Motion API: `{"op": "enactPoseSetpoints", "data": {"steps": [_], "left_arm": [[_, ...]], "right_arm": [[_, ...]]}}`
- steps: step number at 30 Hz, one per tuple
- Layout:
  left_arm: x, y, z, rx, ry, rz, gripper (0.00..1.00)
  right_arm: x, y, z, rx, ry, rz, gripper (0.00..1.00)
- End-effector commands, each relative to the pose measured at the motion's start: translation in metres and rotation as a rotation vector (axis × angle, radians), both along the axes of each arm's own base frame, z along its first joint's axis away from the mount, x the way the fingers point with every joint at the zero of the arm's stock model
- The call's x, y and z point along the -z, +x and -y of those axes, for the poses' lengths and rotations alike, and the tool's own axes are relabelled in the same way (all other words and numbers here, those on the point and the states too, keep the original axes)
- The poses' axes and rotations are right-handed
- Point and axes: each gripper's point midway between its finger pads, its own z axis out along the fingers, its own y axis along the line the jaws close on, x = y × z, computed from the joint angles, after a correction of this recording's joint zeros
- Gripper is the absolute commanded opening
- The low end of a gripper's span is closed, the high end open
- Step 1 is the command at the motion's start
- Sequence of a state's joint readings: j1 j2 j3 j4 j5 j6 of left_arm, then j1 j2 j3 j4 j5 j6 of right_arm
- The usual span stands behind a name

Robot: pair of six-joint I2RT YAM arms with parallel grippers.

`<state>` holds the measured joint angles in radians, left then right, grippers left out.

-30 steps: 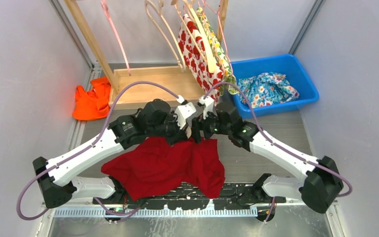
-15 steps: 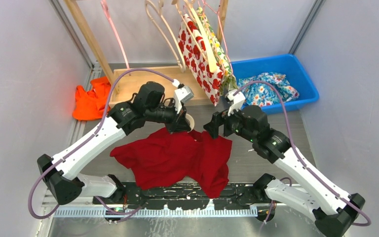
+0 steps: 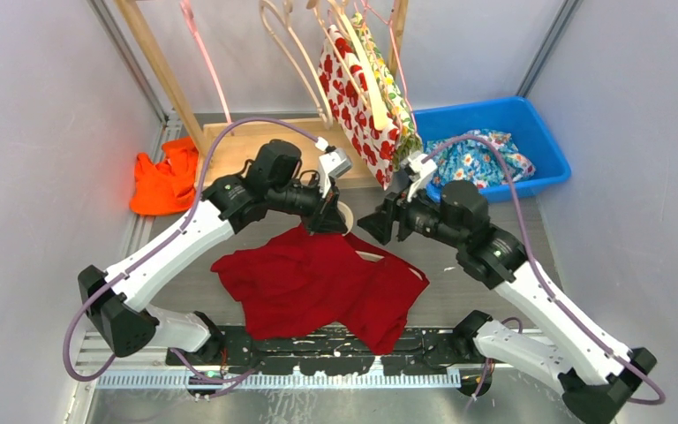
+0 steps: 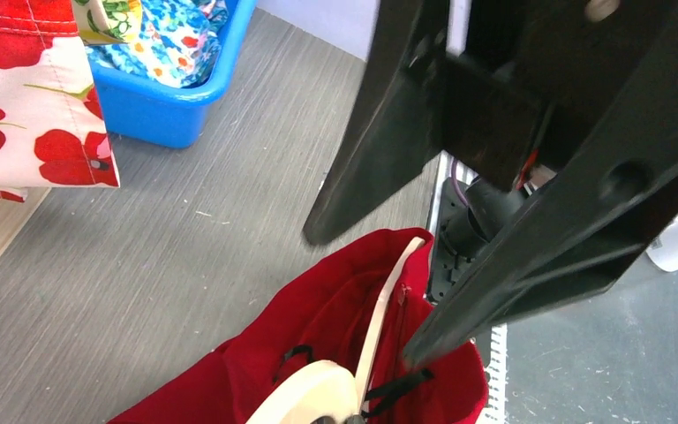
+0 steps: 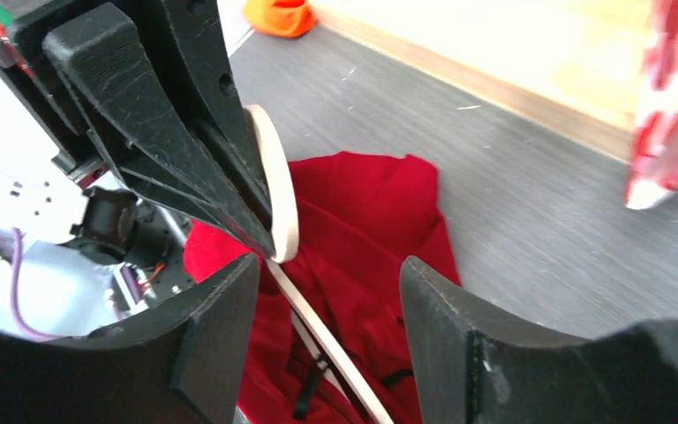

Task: Place the skirt on the hanger

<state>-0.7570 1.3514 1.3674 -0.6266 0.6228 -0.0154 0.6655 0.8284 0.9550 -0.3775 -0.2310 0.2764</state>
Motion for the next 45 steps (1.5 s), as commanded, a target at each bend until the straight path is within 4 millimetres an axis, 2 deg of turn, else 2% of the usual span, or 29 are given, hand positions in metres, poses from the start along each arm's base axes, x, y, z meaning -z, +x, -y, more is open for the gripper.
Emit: {"op": "enactPoseSetpoints", "data": {"steps": [1, 4, 14, 19, 23, 26, 35, 38, 45], "left_arm": [[-0.020, 0.003, 0.010, 0.027, -0.082, 0.047, 0.00], [-0.019, 0.000, 0.010, 0.042, -0.083, 0.036, 0.00], [-0.008, -0.007, 0.008, 0.065, -0.083, 0.008, 0.00], [-0.003, -0.007, 0.008, 0.069, -0.071, 0.002, 0.00], [-0.001, -0.006, 0.008, 0.068, -0.067, -0.002, 0.00], [0.001, -0.007, 0.007, 0.063, -0.059, -0.003, 0.00], [0.001, -0.008, 0.007, 0.069, -0.059, -0.003, 0.00], [-0.001, -0.011, 0.008, 0.083, -0.071, -0.009, 0.00], [-0.009, -0.016, 0.009, 0.111, -0.096, -0.013, 0.00]], "right_arm": [[-0.007, -0.006, -0.035, -0.171, 0.099, -0.010, 0.61], [0.007, 0.004, -0.039, -0.148, 0.112, 0.004, 0.59], [-0.001, 0.011, -0.061, -0.210, 0.242, 0.048, 0.50], [-0.005, 0.011, -0.058, -0.202, 0.240, 0.078, 0.50], [-0.008, 0.014, -0.055, -0.183, 0.213, 0.094, 0.57], [-0.013, 0.011, -0.051, -0.179, 0.218, 0.109, 0.58], [-0.027, -0.003, -0.035, -0.160, 0.242, 0.150, 0.49], [-0.024, -0.001, -0.038, -0.168, 0.232, 0.136, 0.45], [-0.014, 0.006, -0.041, -0.156, 0.221, 0.110, 0.45]]}}
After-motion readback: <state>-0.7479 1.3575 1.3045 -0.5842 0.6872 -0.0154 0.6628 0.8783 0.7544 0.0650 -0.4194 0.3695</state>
